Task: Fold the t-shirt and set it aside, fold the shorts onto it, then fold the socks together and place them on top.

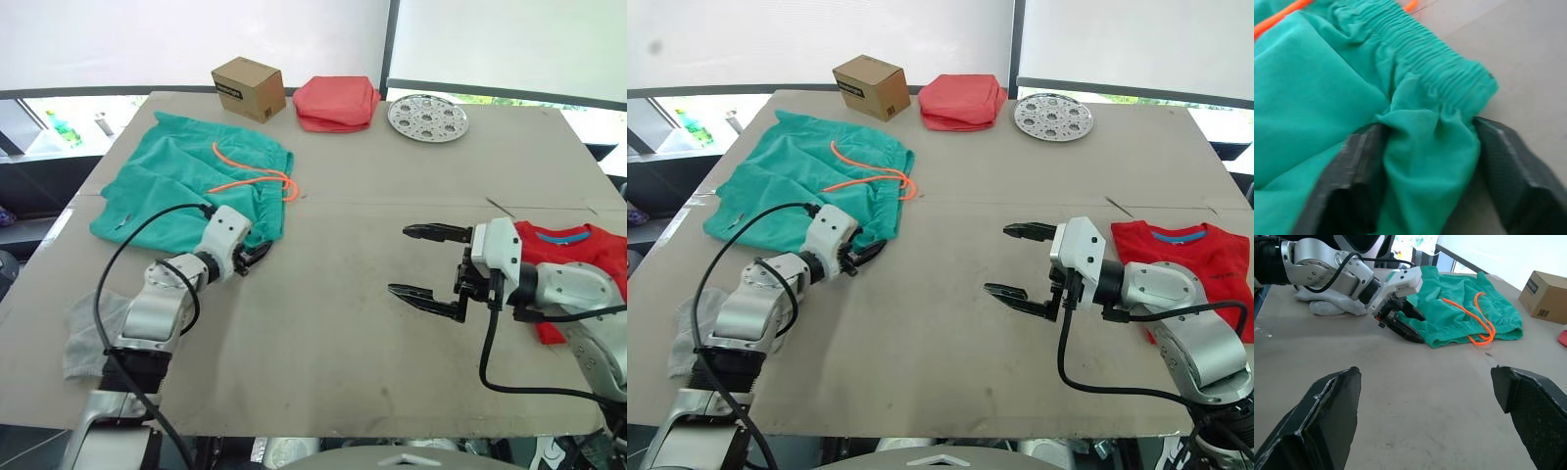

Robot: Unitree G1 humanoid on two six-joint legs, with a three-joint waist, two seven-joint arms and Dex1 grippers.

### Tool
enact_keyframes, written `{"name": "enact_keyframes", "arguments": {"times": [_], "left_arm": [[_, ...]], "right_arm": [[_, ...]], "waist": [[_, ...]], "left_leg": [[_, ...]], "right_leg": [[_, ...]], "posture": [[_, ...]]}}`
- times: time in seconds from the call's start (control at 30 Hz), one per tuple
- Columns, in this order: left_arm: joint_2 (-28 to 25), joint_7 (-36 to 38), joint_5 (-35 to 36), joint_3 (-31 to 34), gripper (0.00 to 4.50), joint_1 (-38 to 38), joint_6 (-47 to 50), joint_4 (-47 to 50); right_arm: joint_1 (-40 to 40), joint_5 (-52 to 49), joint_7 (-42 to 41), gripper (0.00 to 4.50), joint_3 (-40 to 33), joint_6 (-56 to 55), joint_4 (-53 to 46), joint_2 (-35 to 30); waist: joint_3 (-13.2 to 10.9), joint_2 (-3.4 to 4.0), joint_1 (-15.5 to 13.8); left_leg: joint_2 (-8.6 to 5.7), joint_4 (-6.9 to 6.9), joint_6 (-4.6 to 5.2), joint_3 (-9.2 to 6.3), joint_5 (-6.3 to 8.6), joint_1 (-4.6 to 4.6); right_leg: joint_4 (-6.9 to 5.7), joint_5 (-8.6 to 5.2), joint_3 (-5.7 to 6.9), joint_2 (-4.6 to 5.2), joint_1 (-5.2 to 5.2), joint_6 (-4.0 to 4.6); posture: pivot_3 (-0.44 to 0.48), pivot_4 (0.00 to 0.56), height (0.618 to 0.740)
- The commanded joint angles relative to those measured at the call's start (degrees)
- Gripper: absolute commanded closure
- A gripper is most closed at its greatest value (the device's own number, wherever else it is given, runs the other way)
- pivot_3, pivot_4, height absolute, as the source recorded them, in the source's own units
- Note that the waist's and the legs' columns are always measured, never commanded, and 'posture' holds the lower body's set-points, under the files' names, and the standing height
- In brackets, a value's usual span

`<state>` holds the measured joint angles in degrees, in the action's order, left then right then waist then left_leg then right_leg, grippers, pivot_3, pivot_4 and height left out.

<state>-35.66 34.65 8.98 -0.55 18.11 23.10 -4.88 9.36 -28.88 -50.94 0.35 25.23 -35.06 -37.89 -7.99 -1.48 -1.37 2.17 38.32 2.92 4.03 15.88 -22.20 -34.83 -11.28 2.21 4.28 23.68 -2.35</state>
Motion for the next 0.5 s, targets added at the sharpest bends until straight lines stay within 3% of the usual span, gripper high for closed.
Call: {"name": "enact_keyframes", "arguments": {"times": [0.03,0.1,0.13,0.4,0.5], "left_arm": [[1.5,4.2,1.0,-1.2,3.26,3.4,-2.7,-2.3],[2.4,5.9,1.5,-1.2,4.34,4.6,-3.4,-3.4],[3.6,7.2,1.5,-2.2,4.43,6.8,-3.3,-5.3],[16.9,20.0,-0.6,-14.0,4.43,21.2,-8.2,-17.2],[24.9,22.7,-0.1,-18.4,4.43,24.3,-7.0,-17.7]], "right_arm": [[-1.3,0.3,1.8,0.00,-1.5,-0.9,-2.8,-0.3],[-1.8,0.6,2.5,0.00,-1.7,-0.9,-3.1,-0.4],[-2.6,1.1,3.2,0.00,-2.4,-0.9,-3.1,-0.6],[-7.7,4.0,8.4,0.00,-7.7,1.0,-5.1,-3.8],[-10.2,6.0,10.3,0.00,-10.3,3.0,-6.3,-6.1]], "waist": [[0.0,-0.01,0.0],[0.0,-0.01,0.1],[0.0,-0.01,0.2],[0.0,-0.07,-0.8],[0.0,-0.07,-0.8]], "left_leg": [[0.00,0.00,0.00,0.00,0.00,-0.01],[-0.01,0.01,0.00,0.01,0.00,-0.04],[-0.01,0.01,0.00,0.03,0.00,-0.06],[-0.14,0.28,0.04,0.01,0.01,-0.43],[-0.22,0.29,0.05,0.03,0.01,-0.45]], "right_leg": [[0.00,0.00,0.00,0.00,0.00,0.00],[0.01,0.01,0.01,0.01,0.00,0.02],[0.04,0.01,0.00,0.01,0.01,0.02],[0.13,0.02,0.15,-0.01,0.01,0.01],[0.15,0.01,0.15,-0.11,0.01,0.00]], "posture": [[0.000,0.150,0.740],[0.000,0.150,0.740],[0.000,0.150,0.740],[0.000,0.150,0.740],[0.000,0.150,0.740]]}}
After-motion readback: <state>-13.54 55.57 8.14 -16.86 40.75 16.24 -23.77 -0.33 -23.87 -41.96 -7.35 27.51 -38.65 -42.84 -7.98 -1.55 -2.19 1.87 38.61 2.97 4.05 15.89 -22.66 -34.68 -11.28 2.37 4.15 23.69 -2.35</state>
